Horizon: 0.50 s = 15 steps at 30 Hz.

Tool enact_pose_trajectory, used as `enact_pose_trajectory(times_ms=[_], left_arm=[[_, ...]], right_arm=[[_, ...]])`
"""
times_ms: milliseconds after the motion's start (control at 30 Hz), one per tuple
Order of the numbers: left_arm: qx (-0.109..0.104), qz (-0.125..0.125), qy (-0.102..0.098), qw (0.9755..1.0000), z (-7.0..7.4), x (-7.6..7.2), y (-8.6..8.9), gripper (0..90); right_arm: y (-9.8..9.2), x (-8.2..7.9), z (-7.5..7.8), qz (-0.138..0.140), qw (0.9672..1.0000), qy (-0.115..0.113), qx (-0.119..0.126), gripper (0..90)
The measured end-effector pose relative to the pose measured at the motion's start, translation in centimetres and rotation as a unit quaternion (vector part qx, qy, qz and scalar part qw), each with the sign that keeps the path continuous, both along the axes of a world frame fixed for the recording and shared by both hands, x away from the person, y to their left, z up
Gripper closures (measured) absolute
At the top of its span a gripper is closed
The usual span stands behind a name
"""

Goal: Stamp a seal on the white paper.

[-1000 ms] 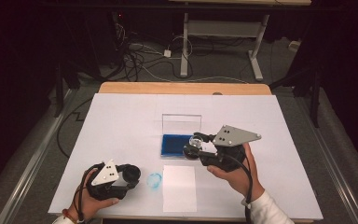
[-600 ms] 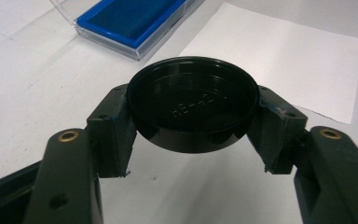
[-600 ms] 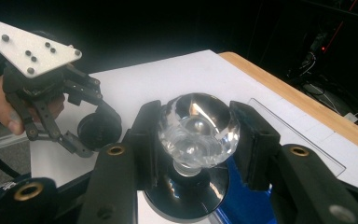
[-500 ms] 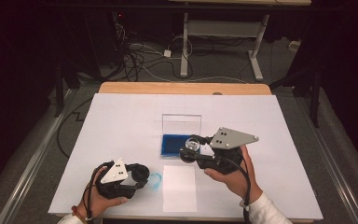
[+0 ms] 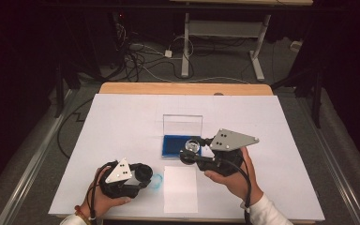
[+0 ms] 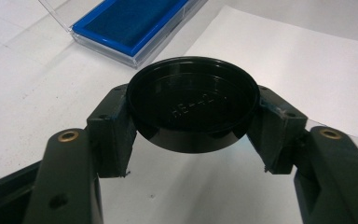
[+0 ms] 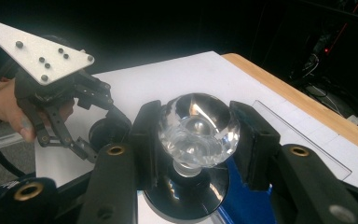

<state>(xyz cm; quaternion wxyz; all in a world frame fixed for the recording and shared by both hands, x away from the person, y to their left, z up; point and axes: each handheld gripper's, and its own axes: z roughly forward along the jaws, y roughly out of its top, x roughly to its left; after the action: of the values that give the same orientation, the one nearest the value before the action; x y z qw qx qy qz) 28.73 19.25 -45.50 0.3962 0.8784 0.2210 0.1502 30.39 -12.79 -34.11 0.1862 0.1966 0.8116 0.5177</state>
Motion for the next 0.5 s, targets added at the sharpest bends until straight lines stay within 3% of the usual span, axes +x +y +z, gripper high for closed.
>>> enact_pose_trajectory(times_ms=[500], left_arm=[[-0.001, 0.003, 0.001, 1.0000, -0.05, 0.16, 0.09, 36.7]], right_arm=[[0.27, -0.05, -0.31, 0.005, 1.0000, 0.003, -0.004, 57.0]])
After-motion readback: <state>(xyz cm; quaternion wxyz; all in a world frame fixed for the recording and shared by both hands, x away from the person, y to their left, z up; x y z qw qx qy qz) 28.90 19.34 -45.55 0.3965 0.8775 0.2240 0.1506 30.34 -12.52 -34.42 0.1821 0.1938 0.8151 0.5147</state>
